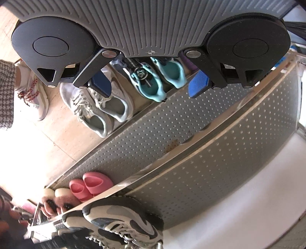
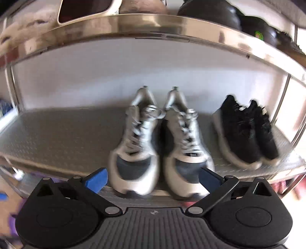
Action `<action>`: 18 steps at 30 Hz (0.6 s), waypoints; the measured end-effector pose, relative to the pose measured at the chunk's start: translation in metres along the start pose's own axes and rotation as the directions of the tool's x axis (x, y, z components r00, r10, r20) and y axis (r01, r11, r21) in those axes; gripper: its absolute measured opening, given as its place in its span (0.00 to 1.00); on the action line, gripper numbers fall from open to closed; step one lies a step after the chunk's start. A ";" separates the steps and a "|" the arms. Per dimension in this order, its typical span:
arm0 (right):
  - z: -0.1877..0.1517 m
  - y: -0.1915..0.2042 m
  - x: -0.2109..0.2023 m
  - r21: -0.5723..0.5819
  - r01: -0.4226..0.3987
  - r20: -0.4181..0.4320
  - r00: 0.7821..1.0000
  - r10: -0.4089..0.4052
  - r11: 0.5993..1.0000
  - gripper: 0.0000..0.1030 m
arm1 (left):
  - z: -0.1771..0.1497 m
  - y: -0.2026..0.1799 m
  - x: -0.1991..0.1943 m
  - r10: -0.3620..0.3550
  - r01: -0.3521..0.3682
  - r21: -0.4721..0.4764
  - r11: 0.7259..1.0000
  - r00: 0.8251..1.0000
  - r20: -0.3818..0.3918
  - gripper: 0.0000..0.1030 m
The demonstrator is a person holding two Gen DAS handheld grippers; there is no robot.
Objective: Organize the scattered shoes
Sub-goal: 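Open the right gripper and release the black-white pair, then push the black-white pair deeper onto the shelf with the right gripper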
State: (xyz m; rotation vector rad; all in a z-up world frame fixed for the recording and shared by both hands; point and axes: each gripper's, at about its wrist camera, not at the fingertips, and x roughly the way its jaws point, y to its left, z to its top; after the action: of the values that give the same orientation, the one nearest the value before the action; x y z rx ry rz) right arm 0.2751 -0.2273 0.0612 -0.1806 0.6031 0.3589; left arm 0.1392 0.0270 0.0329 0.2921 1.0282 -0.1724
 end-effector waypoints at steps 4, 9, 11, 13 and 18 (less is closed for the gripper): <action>-0.013 -0.016 0.020 0.047 -0.028 -0.068 0.997 0.031 0.999 0.98 | 0.000 -0.009 0.004 -0.003 0.003 0.026 1.000 1.000 -0.006 0.89; -0.011 -0.018 0.026 0.059 -0.044 -0.058 0.997 0.048 0.997 0.98 | 0.004 -0.013 0.009 0.000 0.001 0.029 1.000 1.000 -0.009 0.89; -0.012 -0.018 0.030 0.093 -0.053 -0.070 0.996 0.060 0.994 0.98 | 0.004 -0.013 0.010 0.001 -0.001 0.026 1.000 1.000 -0.012 0.89; -0.013 -0.016 0.032 0.113 -0.067 -0.086 0.993 0.077 0.991 0.98 | 0.004 -0.013 0.011 0.000 0.000 0.026 1.000 1.000 -0.014 0.89; -0.010 -0.006 0.039 0.122 -0.033 -0.102 0.994 0.045 0.992 1.00 | 0.005 -0.013 0.012 -0.003 0.003 0.027 1.000 1.000 -0.016 0.89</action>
State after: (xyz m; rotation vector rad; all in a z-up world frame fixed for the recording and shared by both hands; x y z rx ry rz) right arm 0.3017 -0.2251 0.0304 -0.0721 0.7301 0.3514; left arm 0.1458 0.0129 0.0228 0.3173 1.0425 -0.1870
